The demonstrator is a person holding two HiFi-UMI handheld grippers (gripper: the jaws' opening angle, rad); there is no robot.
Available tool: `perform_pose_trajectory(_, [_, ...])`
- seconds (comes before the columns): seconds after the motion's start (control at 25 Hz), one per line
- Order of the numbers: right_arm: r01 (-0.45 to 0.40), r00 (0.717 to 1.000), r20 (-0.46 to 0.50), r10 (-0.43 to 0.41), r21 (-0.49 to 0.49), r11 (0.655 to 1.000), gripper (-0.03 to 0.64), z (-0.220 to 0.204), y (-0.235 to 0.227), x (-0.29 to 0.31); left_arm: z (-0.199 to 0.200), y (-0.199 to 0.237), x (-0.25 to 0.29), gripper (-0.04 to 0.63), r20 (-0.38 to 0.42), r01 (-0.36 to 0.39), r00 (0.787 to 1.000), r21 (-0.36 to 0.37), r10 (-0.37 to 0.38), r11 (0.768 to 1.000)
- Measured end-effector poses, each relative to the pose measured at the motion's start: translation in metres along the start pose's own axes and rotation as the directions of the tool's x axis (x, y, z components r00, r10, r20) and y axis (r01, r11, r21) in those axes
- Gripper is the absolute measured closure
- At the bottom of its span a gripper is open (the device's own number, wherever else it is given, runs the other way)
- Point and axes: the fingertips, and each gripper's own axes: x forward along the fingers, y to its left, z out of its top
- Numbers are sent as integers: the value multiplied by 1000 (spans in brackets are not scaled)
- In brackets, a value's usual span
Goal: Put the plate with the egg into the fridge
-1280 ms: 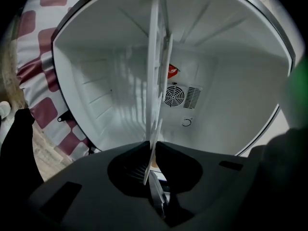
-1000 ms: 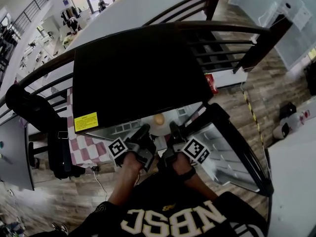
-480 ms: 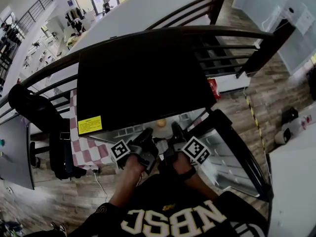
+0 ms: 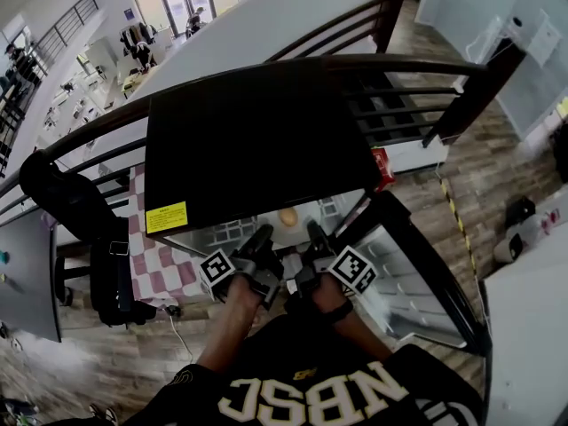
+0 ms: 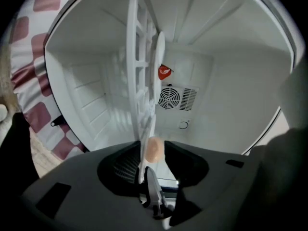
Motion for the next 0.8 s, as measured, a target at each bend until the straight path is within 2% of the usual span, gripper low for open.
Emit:
perform_pose_trajectory(0.04, [-10,1000,-3,10,-4,1000,540,-1,1,-2,-1,-4,-1,410,-1,23,1000,-9,-23,1000])
perform_pose_trajectory(0.08, [-18,1000,-4,18,-6,1000,497,-2,2,-5,-2,-5,-3,390,-3,34,999,-15,-34,999])
perform_pose_trajectory(0.16, [-29,1000,-6,29,-12,1000,459,-4,3,-11,-6,-4,-9,378,-5,37,999,-19,-37,999])
perform_pose_trajectory(0.28, [-33,999,-7,33,-24,999,446,-6,4,-23,-14,0,-19,376,-13,41,999,-21,-41,999])
perform_pose_trajectory(0.4, [-36,999,-8,36,-59,998,446,-8,6,-37,-26,-1,-29,376,-39,58,998,7,-57,998])
perform_pose_trajectory(0.6, [-18,1000,-25,15,-146,989,446,-22,2,-59,-53,-6,-45,376,-167,119,981,118,-99,986])
perform_pose_trajectory(0.72, [-25,999,-38,18,-198,980,446,-26,4,-67,-61,-6,-53,377,-217,135,973,238,-83,962])
perform_pose_trajectory(0.8, [-31,999,-45,19,-271,962,446,-27,9,-72,-63,-8,-57,377,-224,151,971,300,-85,942])
